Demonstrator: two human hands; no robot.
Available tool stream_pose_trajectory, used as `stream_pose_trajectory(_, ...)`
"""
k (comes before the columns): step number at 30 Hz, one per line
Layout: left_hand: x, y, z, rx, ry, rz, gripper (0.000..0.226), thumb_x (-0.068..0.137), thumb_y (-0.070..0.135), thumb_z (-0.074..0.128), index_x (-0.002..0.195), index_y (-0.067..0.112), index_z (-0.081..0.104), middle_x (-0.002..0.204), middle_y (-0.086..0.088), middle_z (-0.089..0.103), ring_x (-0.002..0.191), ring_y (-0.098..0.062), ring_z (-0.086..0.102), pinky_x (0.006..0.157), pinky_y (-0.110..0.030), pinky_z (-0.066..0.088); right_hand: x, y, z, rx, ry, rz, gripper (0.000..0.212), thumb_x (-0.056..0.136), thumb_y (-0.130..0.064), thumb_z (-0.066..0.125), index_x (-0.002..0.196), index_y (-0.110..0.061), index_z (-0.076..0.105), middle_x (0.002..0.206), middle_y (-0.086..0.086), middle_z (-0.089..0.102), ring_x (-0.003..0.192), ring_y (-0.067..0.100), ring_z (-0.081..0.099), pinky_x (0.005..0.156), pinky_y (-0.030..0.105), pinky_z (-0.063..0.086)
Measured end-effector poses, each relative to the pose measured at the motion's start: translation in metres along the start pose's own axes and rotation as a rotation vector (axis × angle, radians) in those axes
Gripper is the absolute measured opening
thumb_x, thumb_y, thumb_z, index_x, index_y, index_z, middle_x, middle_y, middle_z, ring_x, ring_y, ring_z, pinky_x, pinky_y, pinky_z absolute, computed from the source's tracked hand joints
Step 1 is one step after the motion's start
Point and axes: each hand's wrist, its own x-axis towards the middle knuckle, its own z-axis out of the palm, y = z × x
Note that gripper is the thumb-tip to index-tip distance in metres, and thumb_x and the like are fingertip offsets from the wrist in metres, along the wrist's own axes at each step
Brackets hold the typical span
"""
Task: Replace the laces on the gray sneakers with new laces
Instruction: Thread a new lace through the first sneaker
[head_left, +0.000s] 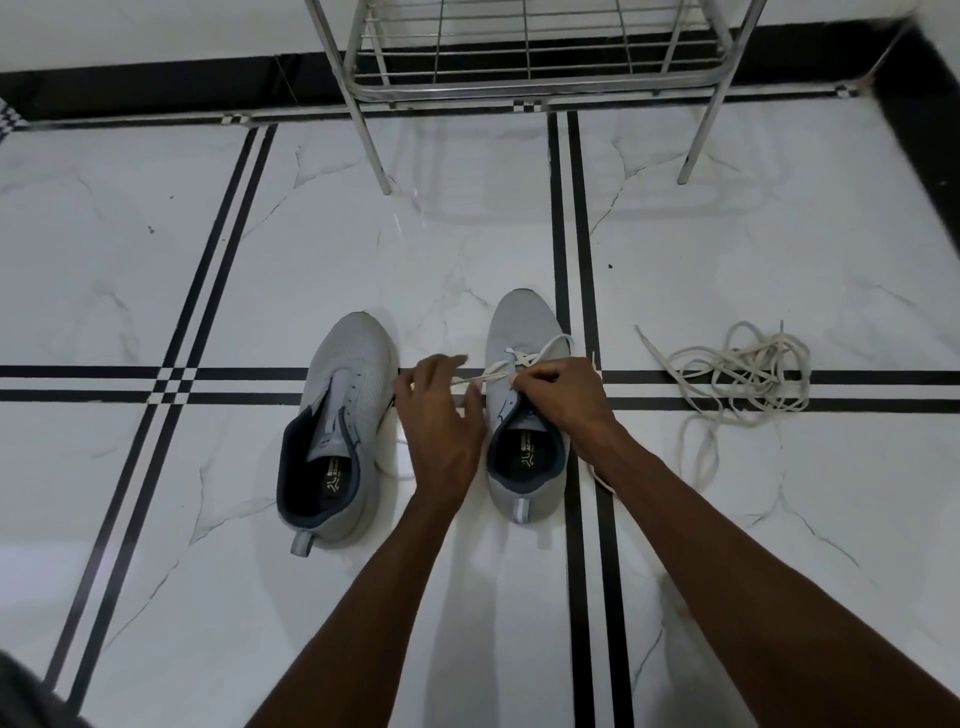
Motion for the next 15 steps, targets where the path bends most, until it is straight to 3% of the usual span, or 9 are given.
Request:
stream_pose_trajectory(2, 0.004, 0.008, 0.010, -0.057, -0.101, 0.077, 0.013, 0.095, 0.026, 0.065, 0.105, 0.021, 0.072, 0.105, 0.005, 0.069, 0.101, -0.019, 0.057, 0.091, -0.044, 0.047, -0.001, -0.001, -0.001, -0.019, -0.003, -0.022, 0.011, 0.085, -0.018, 0.071, 0.087, -0.018, 0.082, 0.079, -0.006, 0.075, 0.071, 0.002, 0.066, 0.057, 0.007, 0.048)
stream_pose_trajectory(4, 0.008, 0.005, 0.014, -0.072, -0.149, 0.046, 0.011, 0.096, 0.026, 0.063, 0.094, 0.020, 0.073, 0.091, 0.006, 0.071, 0.086, -0.016, 0.062, 0.081, -0.047, 0.051, -0.001, 0.000, -0.002, -0.029, -0.008, -0.032, 0.011, 0.085, -0.018, 0.071, 0.086, -0.018, 0.082, 0.077, -0.007, 0.075, 0.069, 0.002, 0.067, 0.055, 0.007, 0.048)
stream_pose_trajectory(6, 0.010, -0.003, 0.010, -0.050, -0.092, -0.093, 0.016, 0.096, 0.020, 0.060, 0.087, 0.015, 0.072, 0.083, 0.001, 0.072, 0.078, -0.020, 0.064, 0.075, -0.042, 0.052, -0.001, 0.001, -0.002, -0.027, 0.000, -0.033, 0.010, 0.082, -0.017, 0.072, 0.081, -0.017, 0.082, 0.075, -0.006, 0.075, 0.066, 0.001, 0.066, 0.056, 0.008, 0.048)
stream_pose_trajectory(8, 0.008, -0.015, -0.002, -0.020, 0.011, -0.348, 0.018, 0.096, 0.014, 0.056, 0.086, 0.007, 0.070, 0.083, -0.008, 0.071, 0.078, -0.027, 0.067, 0.069, -0.033, 0.049, -0.001, 0.002, -0.002, -0.014, 0.008, -0.022, 0.010, 0.081, -0.016, 0.072, 0.077, -0.017, 0.082, 0.074, -0.006, 0.076, 0.063, -0.003, 0.063, 0.058, 0.007, 0.047)
stream_pose_trajectory(10, 0.002, -0.027, -0.010, -0.011, 0.040, -0.452, 0.017, 0.094, 0.014, 0.057, 0.089, 0.004, 0.070, 0.086, -0.011, 0.072, 0.083, -0.030, 0.068, 0.069, -0.030, 0.045, -0.002, 0.002, -0.002, -0.009, 0.011, -0.017, 0.010, 0.081, -0.016, 0.072, 0.077, -0.017, 0.081, 0.073, -0.007, 0.075, 0.062, -0.005, 0.062, 0.057, 0.005, 0.046)
stream_pose_trajectory(12, 0.000, -0.023, -0.012, -0.001, 0.039, -0.353, 0.016, 0.091, 0.014, 0.062, 0.102, 0.005, 0.070, 0.101, -0.011, 0.071, 0.097, -0.030, 0.064, 0.081, -0.034, 0.047, -0.002, 0.000, -0.001, -0.009, 0.001, -0.014, 0.010, 0.081, -0.015, 0.072, 0.078, -0.018, 0.081, 0.072, -0.011, 0.074, 0.062, -0.006, 0.061, 0.057, 0.004, 0.046)
stream_pose_trajectory(15, 0.003, -0.002, -0.003, 0.006, -0.003, -0.044, 0.031, 0.093, 0.020, 0.066, 0.123, 0.016, 0.064, 0.122, -0.001, 0.064, 0.114, -0.023, 0.050, 0.097, -0.038, 0.038, -0.002, 0.000, -0.002, -0.020, -0.008, -0.030, 0.010, 0.081, -0.016, 0.072, 0.080, -0.018, 0.081, 0.074, -0.008, 0.075, 0.067, 0.001, 0.065, 0.057, 0.007, 0.048)
